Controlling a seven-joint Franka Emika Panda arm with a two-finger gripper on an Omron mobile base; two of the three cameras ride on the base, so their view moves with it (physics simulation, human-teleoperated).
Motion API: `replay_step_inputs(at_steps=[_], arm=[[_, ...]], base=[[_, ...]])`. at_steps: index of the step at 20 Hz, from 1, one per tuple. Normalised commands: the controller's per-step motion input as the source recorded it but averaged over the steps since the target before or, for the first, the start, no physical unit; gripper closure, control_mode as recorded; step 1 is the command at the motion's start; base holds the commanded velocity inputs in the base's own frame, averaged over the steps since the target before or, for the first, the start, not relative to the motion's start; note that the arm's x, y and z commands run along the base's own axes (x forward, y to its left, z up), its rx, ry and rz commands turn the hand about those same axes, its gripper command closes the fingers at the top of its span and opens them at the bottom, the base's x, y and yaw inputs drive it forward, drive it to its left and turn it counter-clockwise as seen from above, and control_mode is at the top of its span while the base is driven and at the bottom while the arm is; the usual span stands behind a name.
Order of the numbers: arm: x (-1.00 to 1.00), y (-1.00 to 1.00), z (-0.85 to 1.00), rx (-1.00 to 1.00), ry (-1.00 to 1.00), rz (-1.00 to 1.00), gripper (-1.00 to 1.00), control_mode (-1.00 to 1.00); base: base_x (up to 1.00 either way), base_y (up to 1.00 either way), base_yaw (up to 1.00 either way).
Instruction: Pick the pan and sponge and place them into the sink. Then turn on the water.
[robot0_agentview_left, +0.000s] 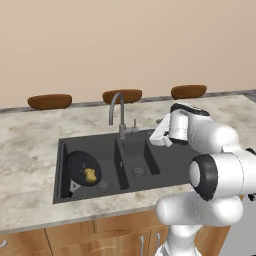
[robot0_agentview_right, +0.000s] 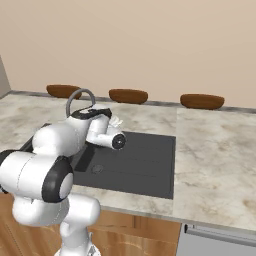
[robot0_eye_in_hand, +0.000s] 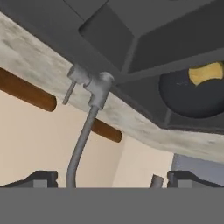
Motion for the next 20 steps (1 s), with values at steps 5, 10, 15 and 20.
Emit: replay_step_inputs(at_steps=[5, 10, 15, 20], arm=[[0.66, -0.19, -0.25, 0.41, 0.10, 0.00, -1.00, -1.00], [0.78, 0.16, -0.27, 0.18, 0.11, 0.08, -1.00, -1.00], [0.63, 0.14, -0.12, 0.03, 0.04, 0.01, -1.00, -1.00], [0.39, 0.12, -0.18, 0.00, 0.00, 0.00, -1.00, -1.00]], base=[[0.00, 0.00, 0.00], [0.00, 0.00, 0.00], [0.00, 0.00, 0.00], [0.00, 0.00, 0.00]])
